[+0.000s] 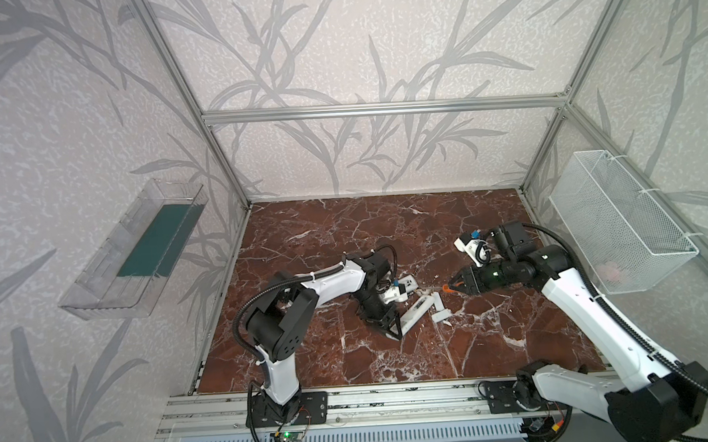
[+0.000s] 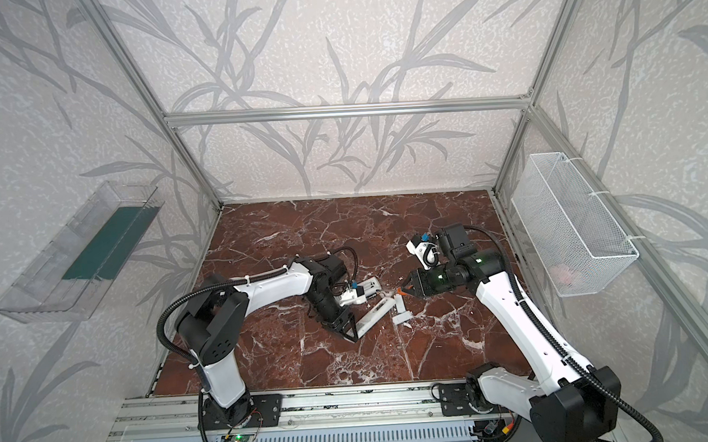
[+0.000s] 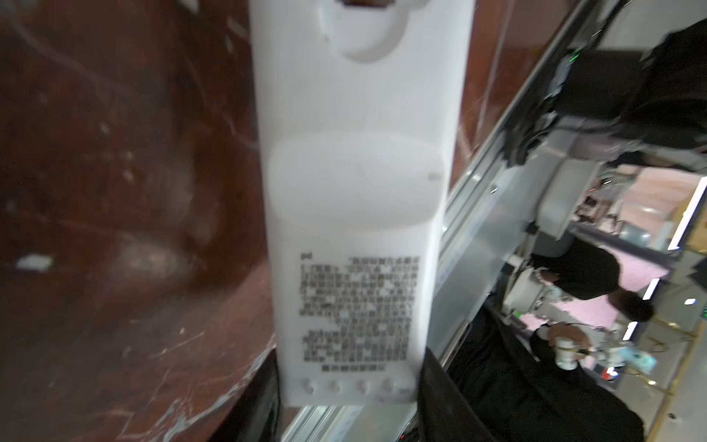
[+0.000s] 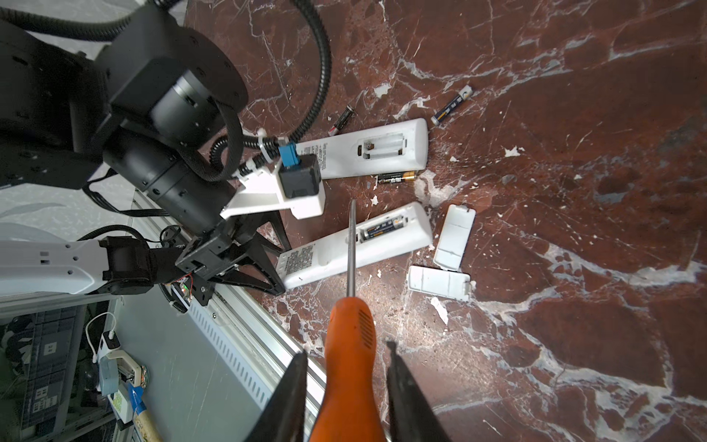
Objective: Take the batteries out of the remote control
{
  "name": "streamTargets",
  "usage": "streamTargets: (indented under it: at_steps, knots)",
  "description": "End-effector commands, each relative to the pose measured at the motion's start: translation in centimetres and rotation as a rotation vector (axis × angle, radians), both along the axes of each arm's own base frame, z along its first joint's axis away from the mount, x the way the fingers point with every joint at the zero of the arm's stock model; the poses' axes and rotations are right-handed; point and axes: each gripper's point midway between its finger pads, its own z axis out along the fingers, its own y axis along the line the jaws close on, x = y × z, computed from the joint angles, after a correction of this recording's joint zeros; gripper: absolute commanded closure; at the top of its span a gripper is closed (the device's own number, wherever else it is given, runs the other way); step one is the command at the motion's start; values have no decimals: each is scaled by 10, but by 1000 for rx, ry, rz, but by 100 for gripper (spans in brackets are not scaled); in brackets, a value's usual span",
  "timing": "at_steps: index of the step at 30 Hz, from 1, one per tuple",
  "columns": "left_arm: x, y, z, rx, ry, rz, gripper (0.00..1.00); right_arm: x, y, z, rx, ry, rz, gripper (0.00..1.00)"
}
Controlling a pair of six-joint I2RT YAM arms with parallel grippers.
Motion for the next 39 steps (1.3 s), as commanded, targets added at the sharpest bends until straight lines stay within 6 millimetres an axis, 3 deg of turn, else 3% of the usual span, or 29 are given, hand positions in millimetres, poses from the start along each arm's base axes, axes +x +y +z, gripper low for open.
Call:
streamTargets:
  at_steps: [1,13,22,39]
  knots:
    - [3,34,-8,155,-177,-155,87,-5,3,5,45,-5,2,100]
    - [13,46,-17,271,-357,-262,88,-19,2,-23,43,159,-113,100]
    - [10,43,-19,292,-407,-318,88,-28,25,-53,4,237,-74,100]
    - [9,44,-21,302,-413,-325,88,-17,22,-78,-73,265,-86,100]
